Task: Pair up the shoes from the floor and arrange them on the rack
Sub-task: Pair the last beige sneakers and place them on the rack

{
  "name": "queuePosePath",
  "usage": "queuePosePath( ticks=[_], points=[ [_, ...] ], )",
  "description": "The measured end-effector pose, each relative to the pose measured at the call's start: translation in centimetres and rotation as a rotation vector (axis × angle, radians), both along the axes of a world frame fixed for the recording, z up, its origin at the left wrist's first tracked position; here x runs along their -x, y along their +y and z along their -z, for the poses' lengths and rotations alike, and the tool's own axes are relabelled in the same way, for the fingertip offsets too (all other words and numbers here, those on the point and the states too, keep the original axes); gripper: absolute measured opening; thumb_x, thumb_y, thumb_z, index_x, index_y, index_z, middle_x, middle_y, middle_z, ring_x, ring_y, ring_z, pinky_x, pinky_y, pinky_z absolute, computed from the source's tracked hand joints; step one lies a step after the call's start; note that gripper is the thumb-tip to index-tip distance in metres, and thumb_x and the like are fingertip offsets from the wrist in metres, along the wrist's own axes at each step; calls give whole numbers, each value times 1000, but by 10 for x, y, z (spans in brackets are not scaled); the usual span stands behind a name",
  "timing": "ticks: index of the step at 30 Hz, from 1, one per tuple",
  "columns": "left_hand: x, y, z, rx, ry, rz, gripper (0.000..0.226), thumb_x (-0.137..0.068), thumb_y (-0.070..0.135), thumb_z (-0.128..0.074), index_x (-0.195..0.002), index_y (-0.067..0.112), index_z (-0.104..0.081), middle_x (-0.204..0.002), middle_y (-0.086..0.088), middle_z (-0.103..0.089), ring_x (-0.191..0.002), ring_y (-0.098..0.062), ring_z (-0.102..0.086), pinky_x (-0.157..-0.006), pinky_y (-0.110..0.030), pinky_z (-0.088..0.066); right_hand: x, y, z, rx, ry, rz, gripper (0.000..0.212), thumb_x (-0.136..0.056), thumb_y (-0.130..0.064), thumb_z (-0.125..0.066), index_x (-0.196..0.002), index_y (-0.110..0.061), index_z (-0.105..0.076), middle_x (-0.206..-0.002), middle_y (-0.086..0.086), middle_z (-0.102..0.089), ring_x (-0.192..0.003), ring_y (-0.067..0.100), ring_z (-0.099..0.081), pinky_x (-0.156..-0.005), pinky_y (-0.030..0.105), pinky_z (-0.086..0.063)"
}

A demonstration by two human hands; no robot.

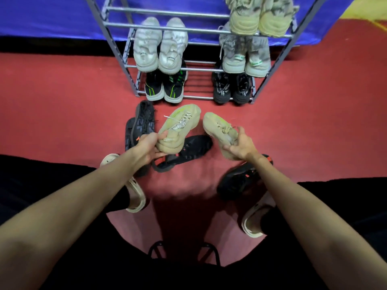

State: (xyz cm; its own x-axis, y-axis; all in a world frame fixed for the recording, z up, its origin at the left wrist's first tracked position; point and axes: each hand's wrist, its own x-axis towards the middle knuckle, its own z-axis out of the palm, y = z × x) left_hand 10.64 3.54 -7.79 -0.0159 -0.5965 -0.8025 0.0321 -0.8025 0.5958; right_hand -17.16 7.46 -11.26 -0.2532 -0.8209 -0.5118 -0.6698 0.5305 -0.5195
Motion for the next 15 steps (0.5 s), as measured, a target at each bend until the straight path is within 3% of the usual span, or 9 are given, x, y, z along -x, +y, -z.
queuePosePath(
  ticks=[4,6,9,13,15],
  points=[
    [1,-2,-43,107,10,60,22,-90,28,-59,-107,14,-62,-92,1,-67,-72,-8,-67,-55,-22,-55,3,10,-62,183,-29,73,86,-71,-43,-68,-139,-13,-25,-128,16,-55,-117,37,-54,-98,44,-45],
    [-1,-2,-66,133,62,84,13,-92,30,-56,-98,20,-62,-98,4,-66,-82,-7,-64,-68,-22,-53,2,16,-90,280,-23,85,88,-67,-44,-66,-139,-13,-24,-129,15,-56,-117,37,-54,-99,46,-44],
    [-9,-2,-98,146,197,30,13,-92,26,-55,-99,17,-62,-100,1,-67,-90,-11,-64,-82,-27,-52,-1,21,-125,432,-26,69,80,-74,-32,-71,-139,-13,-27,-126,11,-59,-114,33,-57,-93,39,-46],
    [-16,-6,-128,213,317,-36,21,-92,22,-57,-109,10,-62,-106,-4,-69,-92,-14,-67,-85,-27,-57,-12,17,-158,596,-13,53,75,-71,-33,-69,-134,-14,-34,-120,4,-62,-109,27,-60,-83,26,-41],
    [-19,-12,-139,258,361,-57,20,-92,20,-56,-107,10,-64,-99,-2,-72,-89,-13,-68,-84,-27,-56,-21,8,-170,652,-24,59,75,-67,-38,-66,-133,-15,-37,-118,0,-62,-109,25,-60,-82,23,-40]
  ],
)
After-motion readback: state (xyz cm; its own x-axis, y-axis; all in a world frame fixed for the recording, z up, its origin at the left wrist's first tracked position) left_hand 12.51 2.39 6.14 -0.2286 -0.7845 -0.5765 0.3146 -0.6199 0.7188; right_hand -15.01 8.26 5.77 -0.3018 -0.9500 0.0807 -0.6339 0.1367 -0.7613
